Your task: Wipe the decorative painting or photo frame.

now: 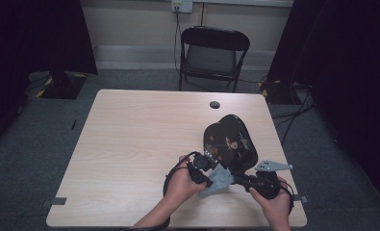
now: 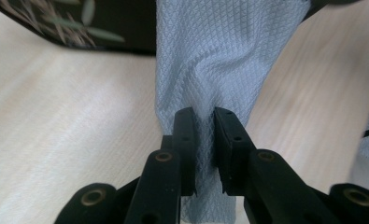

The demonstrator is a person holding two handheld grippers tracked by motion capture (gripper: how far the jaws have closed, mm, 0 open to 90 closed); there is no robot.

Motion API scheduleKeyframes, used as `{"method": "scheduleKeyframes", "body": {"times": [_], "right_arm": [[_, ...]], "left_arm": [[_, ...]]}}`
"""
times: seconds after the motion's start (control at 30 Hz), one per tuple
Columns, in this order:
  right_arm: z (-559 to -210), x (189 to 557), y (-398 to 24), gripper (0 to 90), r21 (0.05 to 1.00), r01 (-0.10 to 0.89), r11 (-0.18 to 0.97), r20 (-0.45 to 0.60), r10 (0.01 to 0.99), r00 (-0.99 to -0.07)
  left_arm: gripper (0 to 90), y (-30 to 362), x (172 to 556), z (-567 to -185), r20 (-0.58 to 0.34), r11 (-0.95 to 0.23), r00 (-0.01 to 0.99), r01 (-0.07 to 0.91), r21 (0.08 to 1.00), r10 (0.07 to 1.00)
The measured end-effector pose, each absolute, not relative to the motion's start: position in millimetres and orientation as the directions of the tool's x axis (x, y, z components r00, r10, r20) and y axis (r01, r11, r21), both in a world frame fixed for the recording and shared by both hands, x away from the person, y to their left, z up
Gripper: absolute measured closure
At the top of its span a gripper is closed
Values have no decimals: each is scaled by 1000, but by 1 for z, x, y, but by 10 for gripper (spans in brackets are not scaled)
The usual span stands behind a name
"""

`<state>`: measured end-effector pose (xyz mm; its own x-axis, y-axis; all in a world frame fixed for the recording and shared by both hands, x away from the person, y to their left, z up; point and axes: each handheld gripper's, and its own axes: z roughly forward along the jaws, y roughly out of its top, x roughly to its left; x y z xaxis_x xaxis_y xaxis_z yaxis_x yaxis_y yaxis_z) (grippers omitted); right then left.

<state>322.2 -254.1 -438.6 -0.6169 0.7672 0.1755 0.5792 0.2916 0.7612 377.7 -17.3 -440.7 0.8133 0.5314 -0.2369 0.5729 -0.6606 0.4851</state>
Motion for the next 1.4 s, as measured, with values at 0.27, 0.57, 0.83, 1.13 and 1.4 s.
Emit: {"method": "scheduleKeyframes", "body": {"times": [0.27,0.57,0.83,1.13,1.4], "right_arm": [[-438,322,-255,786,763,580,285,180,769,-614],[-438,322,-254,787,763,580,285,179,769,-613],[-437,322,-254,788,762,579,290,174,770,-614],[-437,322,-254,789,761,576,298,167,769,-617],[-437,323,-254,788,762,574,301,164,767,-620]], "left_arm": [[799,-4,379,-393,-202,-645,831,534,546,518],[803,3,381,-349,-187,-629,845,505,591,502],[803,-2,377,-303,-156,-606,865,452,654,477],[803,-24,375,-303,-146,-626,880,430,651,453],[802,-28,377,-323,-151,-644,877,443,624,457]]}}
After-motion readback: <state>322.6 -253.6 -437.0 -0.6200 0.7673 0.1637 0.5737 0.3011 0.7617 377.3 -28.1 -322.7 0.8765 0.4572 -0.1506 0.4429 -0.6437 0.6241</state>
